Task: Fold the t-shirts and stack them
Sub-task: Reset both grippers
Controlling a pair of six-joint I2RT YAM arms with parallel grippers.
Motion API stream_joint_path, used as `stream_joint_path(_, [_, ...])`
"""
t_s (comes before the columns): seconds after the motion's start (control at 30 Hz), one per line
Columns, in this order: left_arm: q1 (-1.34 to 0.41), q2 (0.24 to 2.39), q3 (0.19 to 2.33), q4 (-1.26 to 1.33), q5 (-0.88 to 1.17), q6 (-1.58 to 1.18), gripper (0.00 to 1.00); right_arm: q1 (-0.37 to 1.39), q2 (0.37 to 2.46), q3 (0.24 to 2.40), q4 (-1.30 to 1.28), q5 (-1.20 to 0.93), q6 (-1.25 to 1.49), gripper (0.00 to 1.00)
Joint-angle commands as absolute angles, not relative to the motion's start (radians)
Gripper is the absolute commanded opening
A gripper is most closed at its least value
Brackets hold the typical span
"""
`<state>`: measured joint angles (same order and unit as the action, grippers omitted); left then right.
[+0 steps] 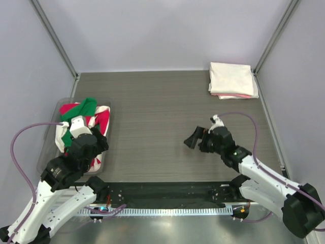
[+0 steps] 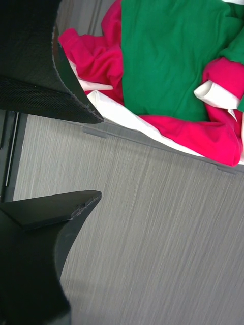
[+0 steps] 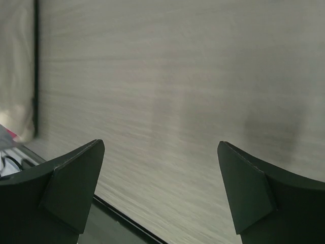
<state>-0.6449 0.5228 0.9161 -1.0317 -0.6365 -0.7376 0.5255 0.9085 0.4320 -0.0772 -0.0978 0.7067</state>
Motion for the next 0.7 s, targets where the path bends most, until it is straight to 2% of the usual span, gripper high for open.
stream_joint_path(0.0, [-0.638,0.543,0.946,-1.037,-0.681,-0.765,0.57,0.564,0.76,0.304,0.086,-0.04,0.827,0.99])
stream_joint_path(0.27, [-0.638,0.561,0.959,-1.088,-0.736,-0.81,0.56,0.583,0.667,0.206,0.126,-0.017,0.856,1.0])
stream_joint_path(0.6, [-0.638,0.591,0.966,-1.127,-0.793,-0.857,0.56,0.583,0.796,0.222,0.158,-0.029,0.854,1.0])
stream_joint_path(0.67, [-0.638,0.598,0.968,-1.132,-0.796,-0.864,0.56,0.584,0.796,0.247,0.039,0.05,0.879,1.0])
